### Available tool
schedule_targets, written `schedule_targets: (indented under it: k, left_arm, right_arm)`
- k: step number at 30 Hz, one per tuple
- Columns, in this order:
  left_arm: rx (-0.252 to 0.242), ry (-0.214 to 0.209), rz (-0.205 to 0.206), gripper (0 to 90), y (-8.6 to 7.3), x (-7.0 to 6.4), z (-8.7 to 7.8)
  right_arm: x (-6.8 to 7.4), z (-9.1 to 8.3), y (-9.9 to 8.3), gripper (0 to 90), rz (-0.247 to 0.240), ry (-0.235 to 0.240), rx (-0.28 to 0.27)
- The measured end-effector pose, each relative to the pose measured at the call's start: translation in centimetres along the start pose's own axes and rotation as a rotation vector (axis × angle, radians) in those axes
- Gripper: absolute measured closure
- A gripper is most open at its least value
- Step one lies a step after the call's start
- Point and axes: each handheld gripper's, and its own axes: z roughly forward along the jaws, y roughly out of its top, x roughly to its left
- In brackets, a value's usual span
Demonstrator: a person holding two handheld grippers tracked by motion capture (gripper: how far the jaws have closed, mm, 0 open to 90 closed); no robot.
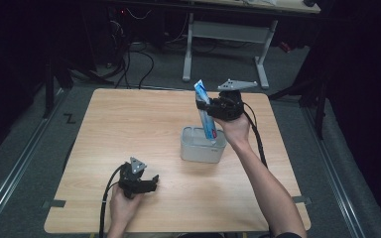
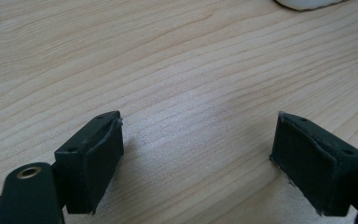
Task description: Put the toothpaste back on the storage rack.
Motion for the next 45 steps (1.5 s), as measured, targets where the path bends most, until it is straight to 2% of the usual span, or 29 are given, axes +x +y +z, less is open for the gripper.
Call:
schedule_targets:
  k: [6,15,26,36,45]
  left_arm:
    - [0.000,-0.001,0.001,17.0,0.0,0.0,0.0]
    - [0.000,-0.001,0.001,17.0,0.0,0.0,0.0]
    - [0.000,-0.001,0.001,17.0,0.0,0.0,0.0]
    - [-0.002,-0.001,-0.001,17.0,0.0,0.0,0.0]
    - [0.000,-0.001,0.001,17.0,0.0,0.0,0.0]
  right_arm:
    - [-0.1,0.7,-0.3,71.3,0.002,0.000,0.019]
    - [0.0,1.5,-0.7,71.1,-0.030,-0.018,0.055]
    - [-0.1,2.9,-2.0,70.8,-0.026,-0.017,0.110]
    - [0.1,3.1,-2.2,70.8,-0.044,-0.023,0.131]
    - [-0.2,3.0,-3.1,70.7,-0.039,-0.022,0.152]
